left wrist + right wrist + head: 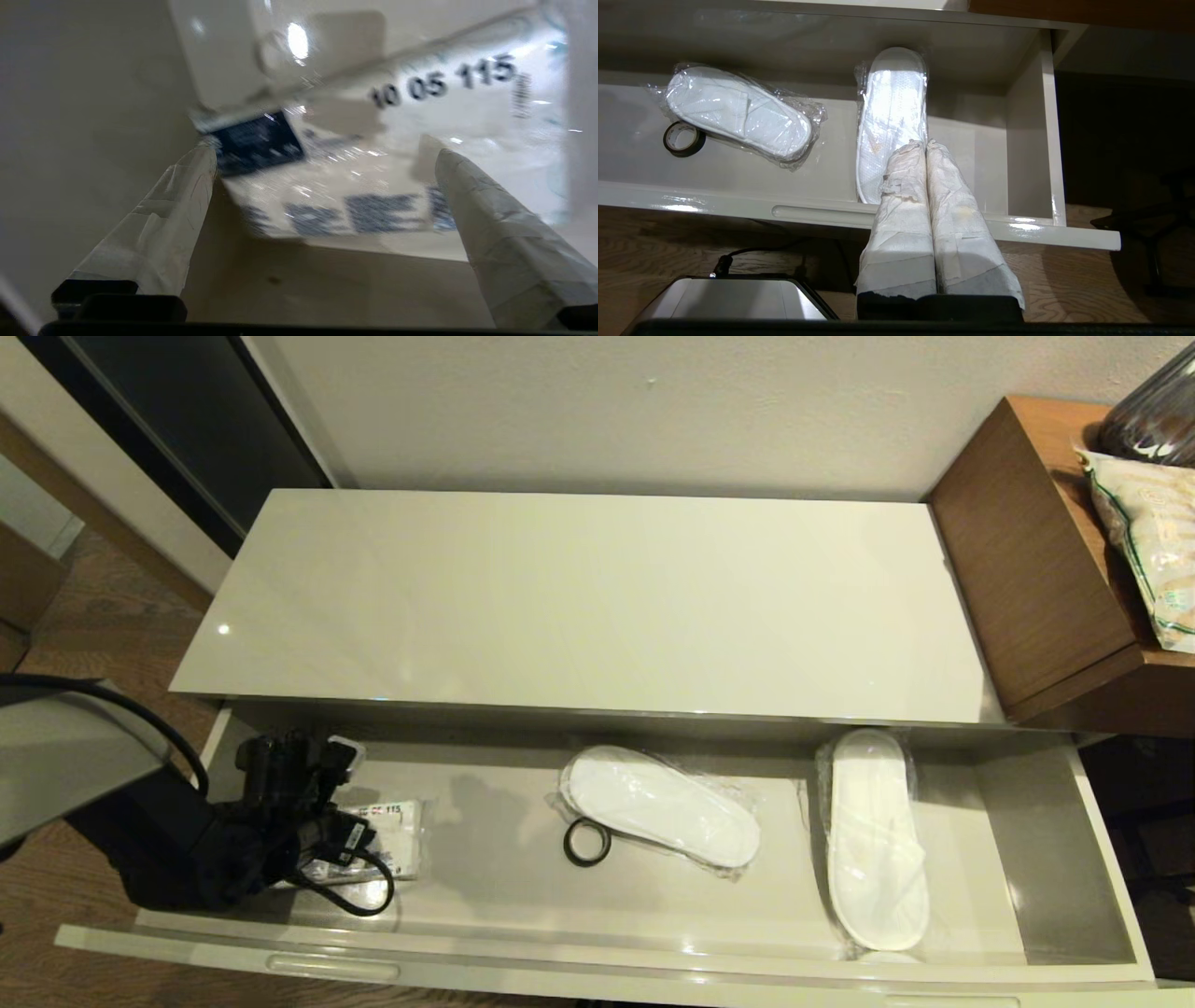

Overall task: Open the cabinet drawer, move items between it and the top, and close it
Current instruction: Take out the tissue from the drawer

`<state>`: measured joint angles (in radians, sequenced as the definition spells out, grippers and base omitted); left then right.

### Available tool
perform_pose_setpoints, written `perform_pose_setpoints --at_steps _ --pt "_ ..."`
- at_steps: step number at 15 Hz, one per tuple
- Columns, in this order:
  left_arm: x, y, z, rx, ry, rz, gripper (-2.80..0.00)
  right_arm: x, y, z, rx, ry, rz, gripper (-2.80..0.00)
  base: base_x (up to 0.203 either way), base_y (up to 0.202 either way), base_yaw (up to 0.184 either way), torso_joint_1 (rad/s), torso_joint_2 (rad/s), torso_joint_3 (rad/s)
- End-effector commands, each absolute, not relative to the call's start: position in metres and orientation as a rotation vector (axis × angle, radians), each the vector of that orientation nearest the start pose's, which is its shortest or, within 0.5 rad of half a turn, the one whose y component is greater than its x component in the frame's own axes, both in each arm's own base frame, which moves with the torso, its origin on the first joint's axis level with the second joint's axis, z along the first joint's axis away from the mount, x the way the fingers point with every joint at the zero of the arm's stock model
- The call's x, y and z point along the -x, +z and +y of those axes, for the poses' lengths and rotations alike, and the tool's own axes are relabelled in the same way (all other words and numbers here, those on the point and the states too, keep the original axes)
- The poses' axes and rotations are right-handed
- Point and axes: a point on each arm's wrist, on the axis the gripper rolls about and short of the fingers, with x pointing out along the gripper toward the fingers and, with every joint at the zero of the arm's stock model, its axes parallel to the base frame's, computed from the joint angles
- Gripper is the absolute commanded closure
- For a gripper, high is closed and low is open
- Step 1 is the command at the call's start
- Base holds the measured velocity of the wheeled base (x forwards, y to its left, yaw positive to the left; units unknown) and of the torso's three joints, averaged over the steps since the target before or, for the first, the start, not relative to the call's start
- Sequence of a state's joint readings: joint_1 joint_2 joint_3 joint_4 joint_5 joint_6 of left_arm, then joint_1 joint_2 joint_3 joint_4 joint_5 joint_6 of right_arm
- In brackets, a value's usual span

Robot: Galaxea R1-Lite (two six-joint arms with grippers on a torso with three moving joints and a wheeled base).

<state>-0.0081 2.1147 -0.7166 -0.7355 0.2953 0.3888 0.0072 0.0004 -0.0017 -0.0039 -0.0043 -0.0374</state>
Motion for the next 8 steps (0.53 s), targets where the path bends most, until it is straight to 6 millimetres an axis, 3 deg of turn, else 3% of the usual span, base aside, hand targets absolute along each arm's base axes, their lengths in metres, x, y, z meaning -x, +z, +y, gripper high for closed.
perform_pose_setpoints --at_steps 1,5,8 --pt "-0.3420 0.0393 0.0060 -0.521 0.148 0.688 -2.80 0.0230 0.0763 -0.0003 0.038 0.003 -0.008 0.00 0.000 0.000 0.000 0.000 0.00 0.000" --pt "-0.3479 0.0466 0.0071 -0.635 0.161 0.672 -2.80 0.0230 0.0763 -0.0003 0.038 0.003 -0.008 0.00 0.000 0.000 0.000 0.000 0.00 0.000" --pt "-0.3451 0.0394 0.0060 -0.638 0.151 0.698 -2.80 0.0231 0.0767 -0.0003 0.038 0.003 -0.009 0.00 0.000 0.000 0.000 0.000 0.00 0.000"
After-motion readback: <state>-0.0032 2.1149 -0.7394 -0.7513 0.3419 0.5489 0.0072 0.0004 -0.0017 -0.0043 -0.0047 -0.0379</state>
